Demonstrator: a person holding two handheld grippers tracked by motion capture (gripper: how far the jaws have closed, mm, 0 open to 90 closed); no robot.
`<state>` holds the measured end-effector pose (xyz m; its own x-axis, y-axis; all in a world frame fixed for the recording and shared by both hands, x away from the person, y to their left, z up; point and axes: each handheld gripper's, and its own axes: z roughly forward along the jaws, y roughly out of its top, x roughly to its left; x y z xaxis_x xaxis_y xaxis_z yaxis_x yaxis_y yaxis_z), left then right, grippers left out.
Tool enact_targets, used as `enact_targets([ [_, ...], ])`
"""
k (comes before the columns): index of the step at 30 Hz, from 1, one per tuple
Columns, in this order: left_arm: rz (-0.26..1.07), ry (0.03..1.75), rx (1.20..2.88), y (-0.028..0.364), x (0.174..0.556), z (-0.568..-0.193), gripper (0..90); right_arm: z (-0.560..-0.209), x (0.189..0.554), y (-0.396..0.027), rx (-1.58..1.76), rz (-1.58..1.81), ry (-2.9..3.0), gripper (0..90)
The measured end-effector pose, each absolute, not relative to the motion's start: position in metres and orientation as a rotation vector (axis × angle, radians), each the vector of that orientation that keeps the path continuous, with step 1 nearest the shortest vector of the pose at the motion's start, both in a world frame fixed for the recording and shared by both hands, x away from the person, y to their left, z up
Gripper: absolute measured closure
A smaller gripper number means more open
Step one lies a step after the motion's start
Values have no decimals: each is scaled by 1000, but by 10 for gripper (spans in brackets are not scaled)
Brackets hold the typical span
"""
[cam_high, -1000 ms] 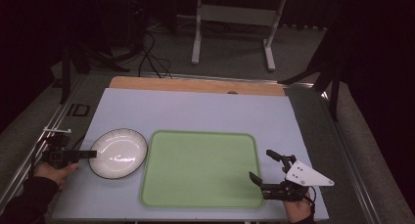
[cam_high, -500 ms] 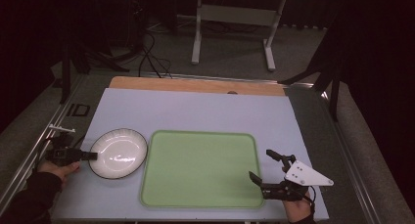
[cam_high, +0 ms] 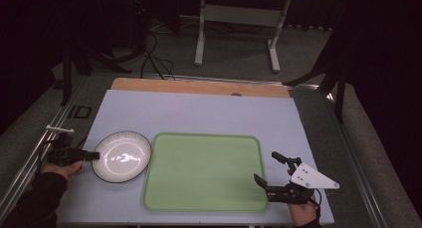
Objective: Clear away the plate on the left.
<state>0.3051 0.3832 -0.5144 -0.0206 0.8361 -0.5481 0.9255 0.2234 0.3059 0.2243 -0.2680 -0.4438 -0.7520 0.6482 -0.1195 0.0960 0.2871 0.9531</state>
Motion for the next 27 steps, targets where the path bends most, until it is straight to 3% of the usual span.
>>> enact_targets([
  [27, -141, 1821, 1600, 384, 302, -481, 855, -445, 225, -268, 676, 1473, 2064, 135],
])
